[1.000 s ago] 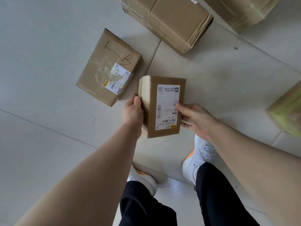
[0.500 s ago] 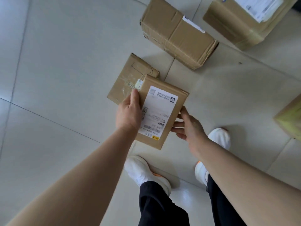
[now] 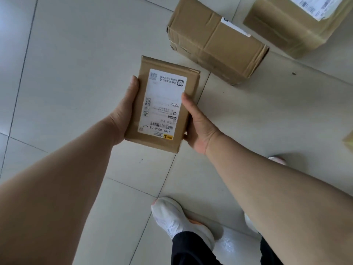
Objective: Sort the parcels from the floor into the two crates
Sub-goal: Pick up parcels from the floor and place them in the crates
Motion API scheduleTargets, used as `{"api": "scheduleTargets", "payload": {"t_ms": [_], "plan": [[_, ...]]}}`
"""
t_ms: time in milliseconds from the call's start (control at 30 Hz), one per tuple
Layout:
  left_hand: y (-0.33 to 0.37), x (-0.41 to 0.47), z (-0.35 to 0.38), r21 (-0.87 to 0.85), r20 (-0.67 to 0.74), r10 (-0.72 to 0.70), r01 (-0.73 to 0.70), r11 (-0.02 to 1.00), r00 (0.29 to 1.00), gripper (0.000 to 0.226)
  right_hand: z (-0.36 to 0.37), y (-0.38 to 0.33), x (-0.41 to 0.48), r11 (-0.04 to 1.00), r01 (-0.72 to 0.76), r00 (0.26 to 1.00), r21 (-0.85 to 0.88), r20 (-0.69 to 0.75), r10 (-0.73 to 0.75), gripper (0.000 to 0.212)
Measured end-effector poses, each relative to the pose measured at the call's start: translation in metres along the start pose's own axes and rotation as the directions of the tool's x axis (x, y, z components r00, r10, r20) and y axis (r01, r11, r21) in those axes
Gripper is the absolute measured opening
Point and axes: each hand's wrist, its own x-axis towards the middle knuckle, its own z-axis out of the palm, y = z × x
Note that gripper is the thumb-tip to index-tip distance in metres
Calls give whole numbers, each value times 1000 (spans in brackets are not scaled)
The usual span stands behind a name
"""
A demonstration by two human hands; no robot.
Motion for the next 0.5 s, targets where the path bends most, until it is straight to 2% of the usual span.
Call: {"api": "scheduleTargets", "payload": {"t_ms": [67, 133, 167, 233, 333, 400, 500], "plan": [[-20, -10, 6, -16, 52, -72, 73, 997, 996, 97, -3, -2, -11, 998, -24, 999, -58, -39, 22, 72], [-46, -30, 19, -91, 95, -160, 169, 981, 983, 115, -10, -3, -35, 988, -96, 995, -123, -50, 90, 60], [-56, -47, 31, -151, 98, -192, 205, 967, 977, 114, -12, -4, -50, 977, -140, 989, -162, -65, 131, 56], [-69, -84, 57, -251, 84, -217, 232, 940, 973, 98, -12, 1, -86, 942, -222, 974, -252, -98, 203, 51], [-72, -136, 83, -297, 108, -226, 248, 922, 968, 83, -9, 8, -142, 891, -329, 944, -312, -88, 318, 67], [-67, -164, 88, -218, 125, -250, 273, 937, 960, 85, -9, 7, -177, 882, -386, 922, -269, -105, 372, 75], [-50, -204, 92, -72, 201, -287, 307, 949, 937, 96, -9, 1, -217, 900, -412, 910, -145, -113, 399, 76]]}}
